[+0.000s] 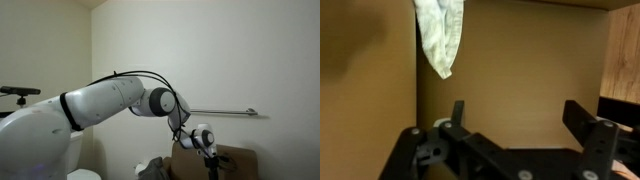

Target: Move the blue and grey towels to the right armrest of the sofa

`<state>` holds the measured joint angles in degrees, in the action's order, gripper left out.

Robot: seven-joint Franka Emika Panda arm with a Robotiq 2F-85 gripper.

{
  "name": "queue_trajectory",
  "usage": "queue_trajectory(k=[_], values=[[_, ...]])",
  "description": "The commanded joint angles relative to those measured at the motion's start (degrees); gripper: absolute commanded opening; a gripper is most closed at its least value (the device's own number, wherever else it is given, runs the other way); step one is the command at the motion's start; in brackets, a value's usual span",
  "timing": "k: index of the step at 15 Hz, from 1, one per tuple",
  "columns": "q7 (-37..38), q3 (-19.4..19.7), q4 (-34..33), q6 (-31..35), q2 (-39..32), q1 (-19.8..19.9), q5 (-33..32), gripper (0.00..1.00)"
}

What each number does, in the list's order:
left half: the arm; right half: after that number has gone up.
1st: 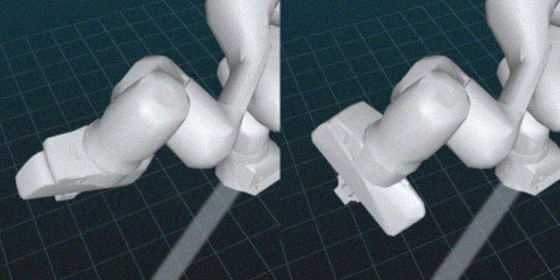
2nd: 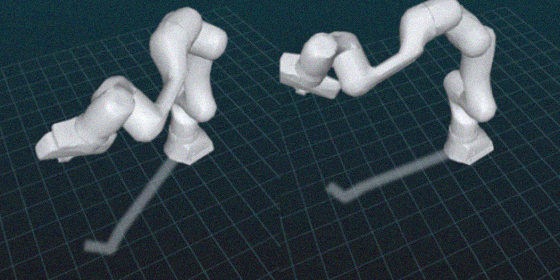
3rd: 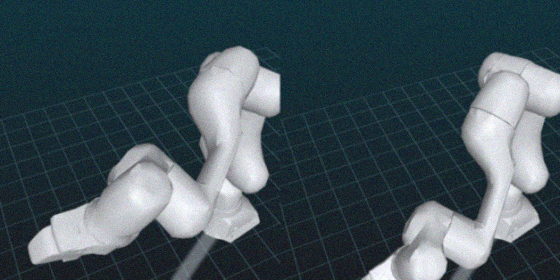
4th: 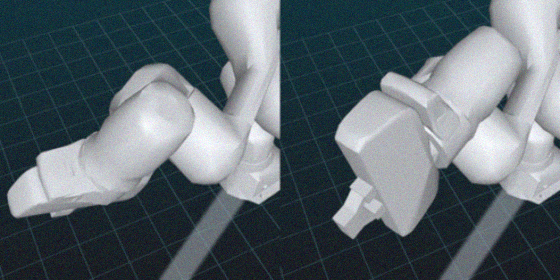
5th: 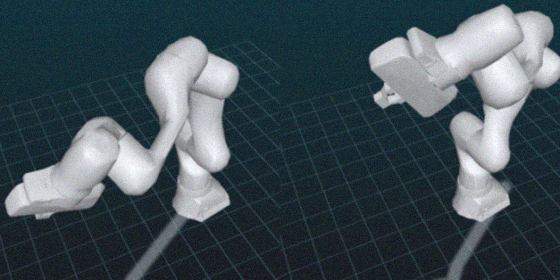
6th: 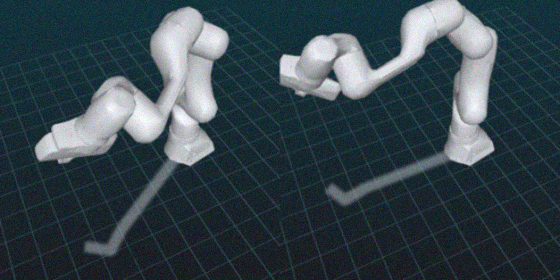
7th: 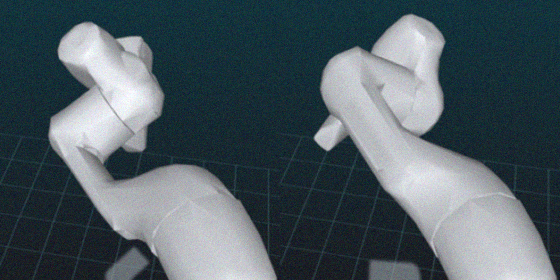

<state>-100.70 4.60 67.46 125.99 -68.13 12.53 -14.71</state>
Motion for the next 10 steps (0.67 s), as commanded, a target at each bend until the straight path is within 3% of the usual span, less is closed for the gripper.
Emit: queue_trajectory(k=[1, 6, 10], values=[[1.93, 0.96, 8.18, 4.46, 3.06, -8.77, -5.75, 1.00], [1.92, 0.68, 10.79, 5.60, 4.83, -19.52, -14.32, 1.00], [2.21, 1.35, 15.95, 10.64, 8.62, -24.65, -22.71, 1.00]])
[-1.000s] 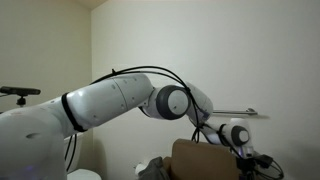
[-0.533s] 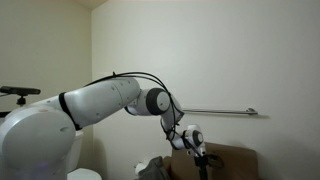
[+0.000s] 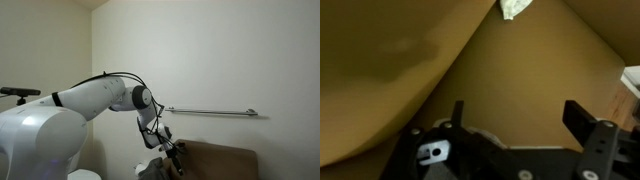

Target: Move the blue and grey towels to the right armrest of the sofa

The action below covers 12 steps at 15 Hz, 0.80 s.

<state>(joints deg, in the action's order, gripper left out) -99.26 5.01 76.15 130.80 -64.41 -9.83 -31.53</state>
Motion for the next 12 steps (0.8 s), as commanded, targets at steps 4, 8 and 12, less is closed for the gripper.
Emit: queue_trajectory(k=[4, 8, 12], values=[[1.02, 0.16, 14.01, 20.61, 8.30, -1.36, -15.60, 1.00], [-1.99, -2.69, 20.49, 37.68, 10.42, 5.49, -19.81, 1.00], [-11.23, -10.96, 25.37, 48.79, 9.81, 17.15, -19.33, 1.00]])
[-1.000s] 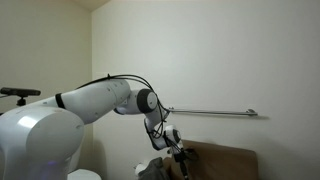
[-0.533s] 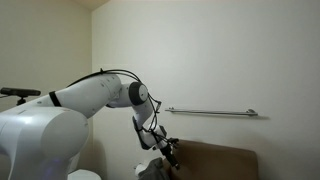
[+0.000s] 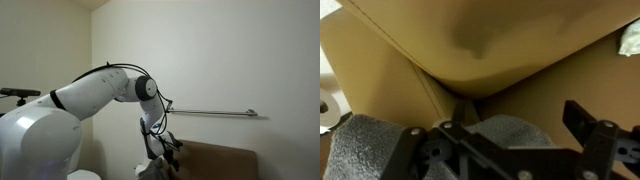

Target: Move the blue and grey towels to the right armrest of the sofa

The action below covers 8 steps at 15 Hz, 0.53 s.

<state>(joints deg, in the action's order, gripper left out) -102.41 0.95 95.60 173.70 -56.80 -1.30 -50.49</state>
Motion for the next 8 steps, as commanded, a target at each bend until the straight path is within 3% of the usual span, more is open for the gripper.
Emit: queue_trajectory(k=[1, 2, 3, 5, 8], values=[[-12.13, -11.54, 7.18, 5.66, 2.01, 13.33, -0.09, 1.00], [-12.34, -13.05, 8.21, 3.24, 2.72, 15.31, 0.68, 1.00], [-8.29, -7.95, 4.04, 3.98, 0.12, 9.47, 1.16, 1.00], [-11.02, -10.98, 5.40, 4.16, 0.34, 13.38, 1.78, 1.00], [-11.27, -11.47, 5.57, 4.19, 0.42, 13.75, 1.86, 1.00]])
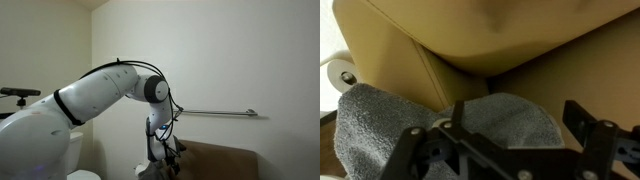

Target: Move the blue and grey towels to the right armrest of the sofa

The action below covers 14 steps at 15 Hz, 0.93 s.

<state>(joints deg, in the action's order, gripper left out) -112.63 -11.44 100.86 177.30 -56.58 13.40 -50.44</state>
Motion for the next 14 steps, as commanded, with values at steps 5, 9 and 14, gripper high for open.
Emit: queue_trajectory(k=[5, 9, 14], values=[[-5.41, -3.69, -0.31, 2.73, -3.74, 1.70, -2.26, 1.00], [-10.86, -7.49, -0.83, -0.88, -7.68, 0.20, -4.40, 1.00], [-18.16, -10.72, -3.74, -7.37, -10.35, -0.21, -4.16, 1.00]])
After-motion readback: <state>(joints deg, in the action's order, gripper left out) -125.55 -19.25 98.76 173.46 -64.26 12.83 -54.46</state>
